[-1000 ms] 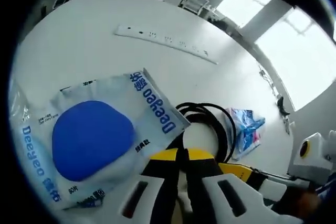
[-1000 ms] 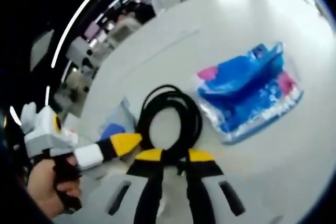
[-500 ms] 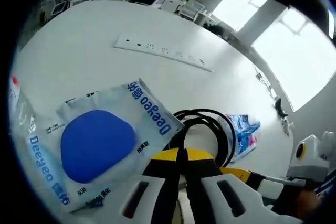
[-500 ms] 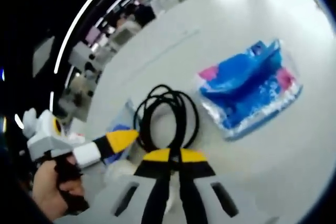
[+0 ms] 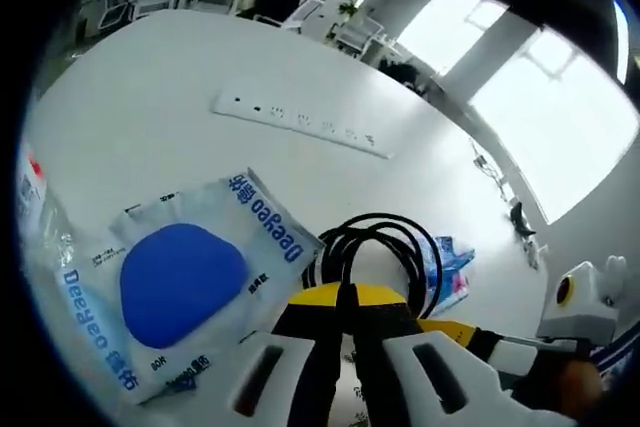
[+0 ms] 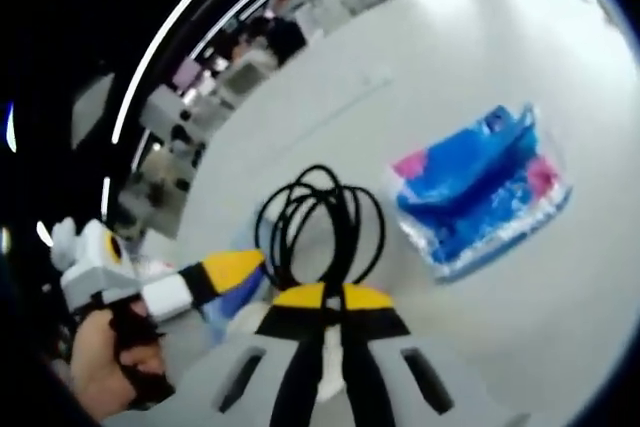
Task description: Arrange the tabletop items into an orderly group along one side of the table until the central work area is clear of visible clutter.
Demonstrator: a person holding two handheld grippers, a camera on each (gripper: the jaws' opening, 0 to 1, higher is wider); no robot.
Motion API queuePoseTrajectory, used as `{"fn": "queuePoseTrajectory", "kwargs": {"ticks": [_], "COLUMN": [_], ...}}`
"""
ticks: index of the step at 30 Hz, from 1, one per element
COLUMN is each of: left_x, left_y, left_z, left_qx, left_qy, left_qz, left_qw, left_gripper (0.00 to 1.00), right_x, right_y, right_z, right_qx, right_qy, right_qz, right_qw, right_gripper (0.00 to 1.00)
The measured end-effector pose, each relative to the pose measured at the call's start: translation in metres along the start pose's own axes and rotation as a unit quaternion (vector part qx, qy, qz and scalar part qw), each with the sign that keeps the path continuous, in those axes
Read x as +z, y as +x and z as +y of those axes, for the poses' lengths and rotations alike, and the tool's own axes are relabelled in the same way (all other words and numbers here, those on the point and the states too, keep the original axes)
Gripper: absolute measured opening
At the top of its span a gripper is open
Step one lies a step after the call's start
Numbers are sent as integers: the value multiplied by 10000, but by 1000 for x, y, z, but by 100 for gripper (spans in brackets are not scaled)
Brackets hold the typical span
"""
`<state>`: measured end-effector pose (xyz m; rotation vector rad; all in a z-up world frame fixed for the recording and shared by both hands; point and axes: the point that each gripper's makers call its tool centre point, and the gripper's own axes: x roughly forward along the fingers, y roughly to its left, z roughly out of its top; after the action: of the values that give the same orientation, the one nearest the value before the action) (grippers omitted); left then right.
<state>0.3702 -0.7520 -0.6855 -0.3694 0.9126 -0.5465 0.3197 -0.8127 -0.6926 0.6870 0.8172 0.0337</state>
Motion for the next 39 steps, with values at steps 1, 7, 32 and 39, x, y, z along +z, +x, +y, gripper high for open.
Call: {"fn": "queuePoseTrajectory", "kwargs": {"ticks": [1, 7, 32, 39], "left_x": [1, 13, 9, 1], "left_y": [-1, -11, -42, -52], "left_z": [-1, -12, -61, -77], "left_qx": [-21, -142, -683, -869], "left_qy": [-1, 40, 257, 357], "left_qz": [-25, -185, -441, -419], "left_qw": [10000, 9997, 9964, 9947], "left_gripper": [1, 1, 0, 1], "right_x": [2, 12, 18, 16], "right_y": [-2, -11, -66, -90], "right_z": [2, 11, 13, 10], "right_qx": [13, 110, 132, 209], "right_qy": [-26, -123, -447, -355], "right_qz": [-34, -156, -458, -546], "right_qw": [10000, 9997, 9979, 9977], "right_gripper": [0, 0, 0, 0]}}
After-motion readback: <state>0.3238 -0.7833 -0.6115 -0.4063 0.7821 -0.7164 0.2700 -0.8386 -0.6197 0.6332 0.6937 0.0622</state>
